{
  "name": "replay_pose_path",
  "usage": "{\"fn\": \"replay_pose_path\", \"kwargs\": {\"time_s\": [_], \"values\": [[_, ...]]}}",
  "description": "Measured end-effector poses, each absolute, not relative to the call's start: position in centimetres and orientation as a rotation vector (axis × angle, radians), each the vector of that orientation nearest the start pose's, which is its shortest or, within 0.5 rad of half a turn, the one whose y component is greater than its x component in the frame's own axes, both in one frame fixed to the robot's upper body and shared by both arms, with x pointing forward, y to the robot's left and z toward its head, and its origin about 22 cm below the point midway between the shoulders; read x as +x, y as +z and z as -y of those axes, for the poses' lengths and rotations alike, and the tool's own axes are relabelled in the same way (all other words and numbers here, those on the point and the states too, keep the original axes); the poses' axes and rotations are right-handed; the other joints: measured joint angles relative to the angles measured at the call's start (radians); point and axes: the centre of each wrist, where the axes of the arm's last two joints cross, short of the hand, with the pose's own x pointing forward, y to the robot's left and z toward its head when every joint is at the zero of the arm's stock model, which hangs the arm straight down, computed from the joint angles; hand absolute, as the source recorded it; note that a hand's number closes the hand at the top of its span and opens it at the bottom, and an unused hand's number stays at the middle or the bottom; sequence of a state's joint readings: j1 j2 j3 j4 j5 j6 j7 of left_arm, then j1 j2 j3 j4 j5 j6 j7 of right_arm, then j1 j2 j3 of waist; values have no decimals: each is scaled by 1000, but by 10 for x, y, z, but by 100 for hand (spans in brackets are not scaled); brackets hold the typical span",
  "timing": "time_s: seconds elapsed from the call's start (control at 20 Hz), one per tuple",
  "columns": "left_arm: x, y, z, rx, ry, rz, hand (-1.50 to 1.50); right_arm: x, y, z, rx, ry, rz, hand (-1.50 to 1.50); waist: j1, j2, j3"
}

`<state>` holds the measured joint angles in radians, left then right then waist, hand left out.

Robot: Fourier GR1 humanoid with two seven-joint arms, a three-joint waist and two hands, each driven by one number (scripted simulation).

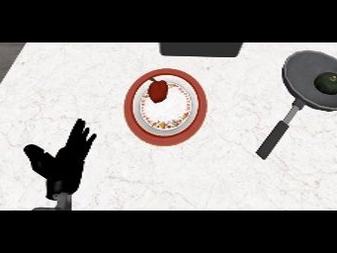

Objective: Pick the squash from the plate and place it in the pan

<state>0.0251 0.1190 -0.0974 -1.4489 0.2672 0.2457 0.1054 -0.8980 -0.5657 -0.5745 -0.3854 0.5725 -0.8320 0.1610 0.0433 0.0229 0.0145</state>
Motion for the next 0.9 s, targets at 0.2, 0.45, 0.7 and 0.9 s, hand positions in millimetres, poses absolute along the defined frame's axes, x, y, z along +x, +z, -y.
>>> {"fn": "replay_pose_path", "kwargs": {"time_s": [0.2,0.45,0.7,0.9], "values": [[227,-34,-241,52,249,1285,0,390,99,430,-1221,-599,1282,-150,-14,-9,-3],[223,-35,-240,66,261,1279,0,375,67,428,-1051,-620,1442,-150,-30,-19,-7],[221,-33,-250,72,266,1251,0,358,44,420,-951,-573,1521,-150,-43,-26,-11],[221,-37,-252,78,267,1258,0,350,35,397,-941,-563,1533,-150,-47,-29,-11]]}}
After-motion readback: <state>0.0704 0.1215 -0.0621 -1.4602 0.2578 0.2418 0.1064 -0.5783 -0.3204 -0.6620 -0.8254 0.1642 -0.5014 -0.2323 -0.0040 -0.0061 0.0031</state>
